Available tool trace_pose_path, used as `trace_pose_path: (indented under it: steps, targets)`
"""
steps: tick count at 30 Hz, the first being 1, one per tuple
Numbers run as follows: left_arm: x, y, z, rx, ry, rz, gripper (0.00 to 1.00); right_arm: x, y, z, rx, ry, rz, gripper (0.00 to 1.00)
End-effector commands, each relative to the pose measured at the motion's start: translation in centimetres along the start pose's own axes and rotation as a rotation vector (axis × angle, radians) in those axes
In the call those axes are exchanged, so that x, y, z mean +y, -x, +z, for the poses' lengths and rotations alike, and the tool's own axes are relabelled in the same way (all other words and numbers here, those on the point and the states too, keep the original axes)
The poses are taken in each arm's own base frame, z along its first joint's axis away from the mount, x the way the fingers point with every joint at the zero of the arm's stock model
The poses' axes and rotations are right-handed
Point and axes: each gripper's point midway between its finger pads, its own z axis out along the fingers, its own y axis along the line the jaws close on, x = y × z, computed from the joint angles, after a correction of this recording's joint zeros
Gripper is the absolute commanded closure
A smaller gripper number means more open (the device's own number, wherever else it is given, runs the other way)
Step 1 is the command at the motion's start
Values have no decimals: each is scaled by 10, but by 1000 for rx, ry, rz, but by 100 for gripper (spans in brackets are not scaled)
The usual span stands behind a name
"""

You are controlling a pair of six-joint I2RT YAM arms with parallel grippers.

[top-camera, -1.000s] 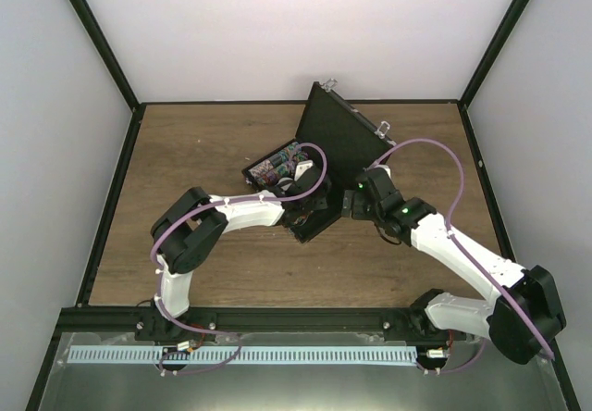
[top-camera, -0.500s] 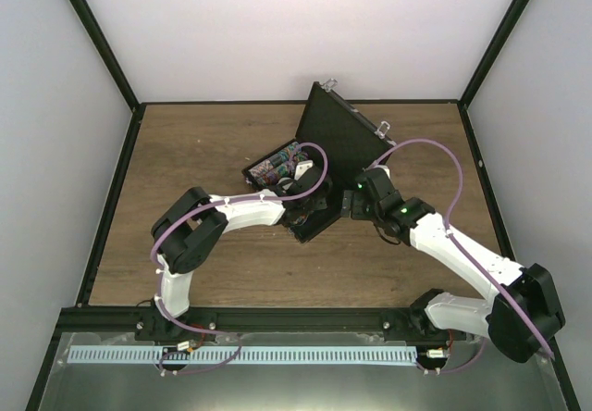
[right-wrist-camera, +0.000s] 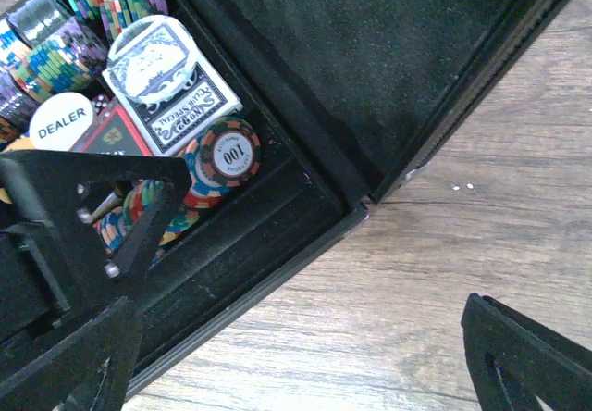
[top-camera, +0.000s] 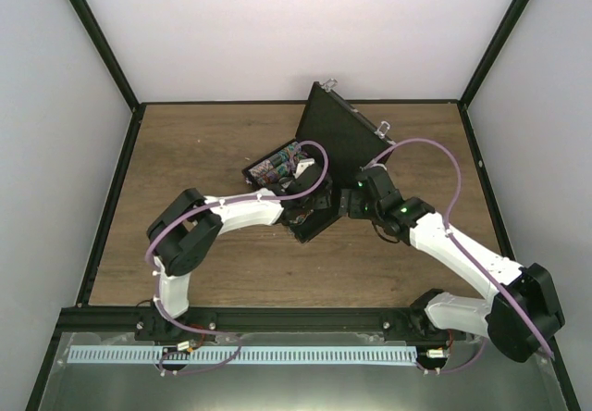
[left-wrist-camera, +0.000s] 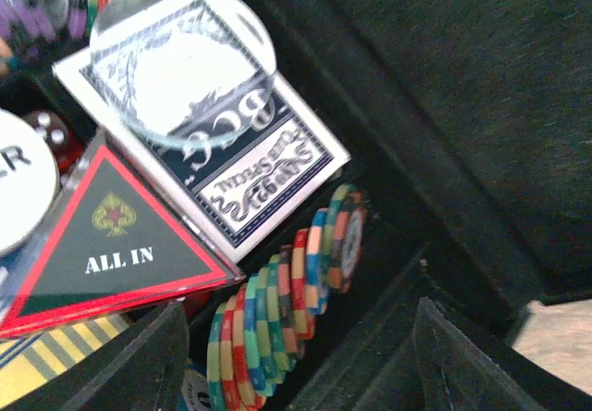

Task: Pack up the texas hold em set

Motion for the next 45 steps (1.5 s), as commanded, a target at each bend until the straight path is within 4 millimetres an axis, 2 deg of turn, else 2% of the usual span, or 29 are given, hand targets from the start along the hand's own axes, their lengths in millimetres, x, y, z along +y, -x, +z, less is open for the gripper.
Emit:
trace_pose_path:
  steps: [1, 6, 12, 15, 19, 23, 26, 29, 33, 42, 45]
  targets:
    - [-24, 38, -39, -99, -97, 15, 29, 17, 26, -2, -40, 96, 18, 6]
    - [-1, 68, -72, -195, -132, -16, 23, 30, 39, 11, -1, 192, -2, 15]
    - [62, 98, -114, -281, -83, -8, 16, 54, 45, 36, 65, 253, -103, 28]
    - [93, 111, -131, -283, -61, -2, 15, 58, 42, 55, 104, 251, -135, 33]
    - [131, 120, -145, -246, -30, 31, 14, 61, 37, 77, 139, 243, -168, 33]
    - [159, 127, -157, -254, 31, 64, 14, 70, 31, 91, 159, 296, -201, 28]
    - [174, 127, -161, -260, 47, 65, 14, 80, 26, 97, 176, 347, -218, 23]
    - [183, 126, -161, -257, 51, 55, 16, 85, 24, 104, 180, 373, -232, 22]
    - [191, 128, -162, -259, 59, 51, 16, 84, 20, 116, 189, 368, -253, 22]
    - [211, 142, -180, -307, 96, 51, 15, 73, 14, 138, 204, 275, -307, 18]
    - [217, 142, -181, -306, 108, 50, 15, 76, 8, 143, 222, 287, -317, 18]
